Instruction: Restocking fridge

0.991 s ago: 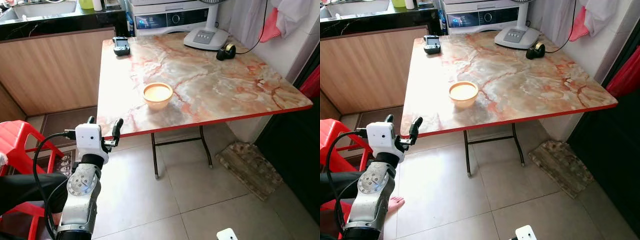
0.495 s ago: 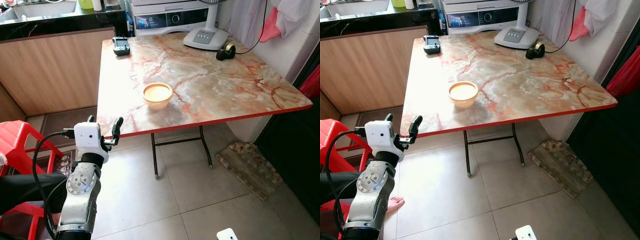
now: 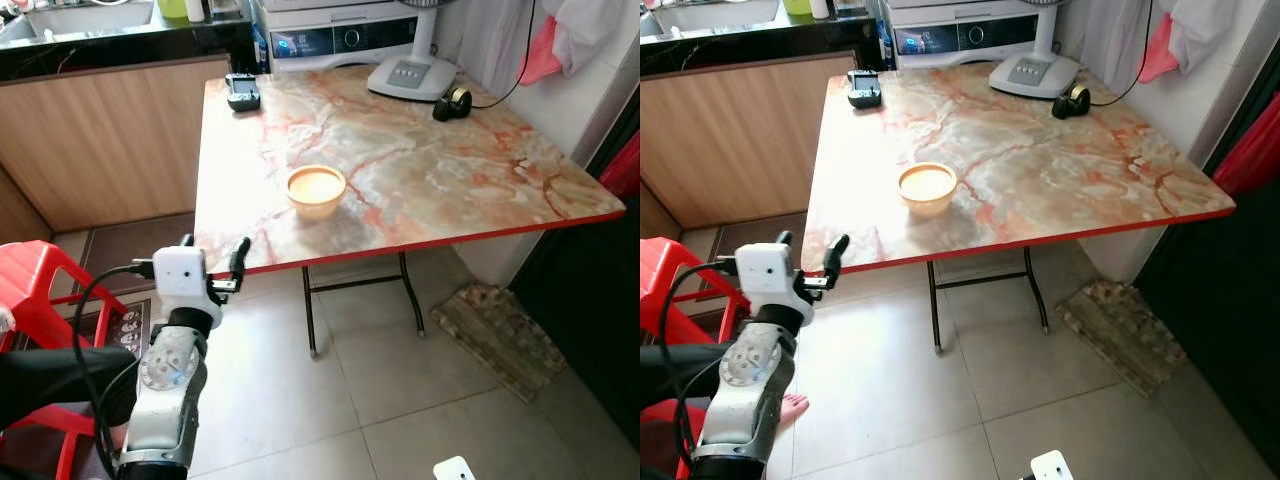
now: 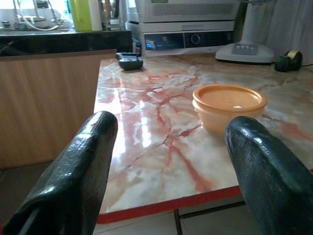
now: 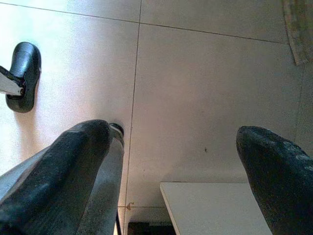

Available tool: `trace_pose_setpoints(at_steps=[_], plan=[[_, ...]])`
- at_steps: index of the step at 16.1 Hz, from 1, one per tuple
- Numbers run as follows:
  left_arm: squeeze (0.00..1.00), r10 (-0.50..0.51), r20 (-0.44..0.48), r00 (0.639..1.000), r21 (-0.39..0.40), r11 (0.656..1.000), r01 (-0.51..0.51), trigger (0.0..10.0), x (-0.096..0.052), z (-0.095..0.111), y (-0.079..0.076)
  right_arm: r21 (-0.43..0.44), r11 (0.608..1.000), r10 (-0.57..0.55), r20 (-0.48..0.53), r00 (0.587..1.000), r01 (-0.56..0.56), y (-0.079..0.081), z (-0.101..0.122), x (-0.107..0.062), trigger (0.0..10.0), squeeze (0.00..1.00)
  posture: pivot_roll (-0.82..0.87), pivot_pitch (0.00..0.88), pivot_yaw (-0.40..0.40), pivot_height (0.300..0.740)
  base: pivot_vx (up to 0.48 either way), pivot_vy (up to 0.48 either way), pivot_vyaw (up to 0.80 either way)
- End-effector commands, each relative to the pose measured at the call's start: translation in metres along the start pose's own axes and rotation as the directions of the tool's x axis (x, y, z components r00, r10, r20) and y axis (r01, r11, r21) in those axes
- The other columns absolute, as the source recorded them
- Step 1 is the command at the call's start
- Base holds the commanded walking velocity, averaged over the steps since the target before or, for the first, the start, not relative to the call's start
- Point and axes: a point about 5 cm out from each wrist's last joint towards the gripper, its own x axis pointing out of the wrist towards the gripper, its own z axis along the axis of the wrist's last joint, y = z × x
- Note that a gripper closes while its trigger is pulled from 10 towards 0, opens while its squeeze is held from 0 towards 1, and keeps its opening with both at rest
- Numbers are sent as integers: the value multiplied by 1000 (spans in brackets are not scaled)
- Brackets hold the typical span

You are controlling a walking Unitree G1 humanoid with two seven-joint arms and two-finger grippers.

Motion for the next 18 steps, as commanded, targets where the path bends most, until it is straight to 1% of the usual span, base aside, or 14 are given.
trace_pose_setpoints(at_steps=[1,18], plan=[[0,5,4,1000,-1,1000,-5,10000,0,3,0,-5,1000,2,-9,1000,-2,0,-1,0,10000,0,-124,58,12,740,334,0,0],[0,10,-3,1000,-9,1000,-10,10000,2,3,-1,-15,1000,1,-7,1000,-1,-1,1,0,10000,0,-124,53,9,740,328,0,0]])
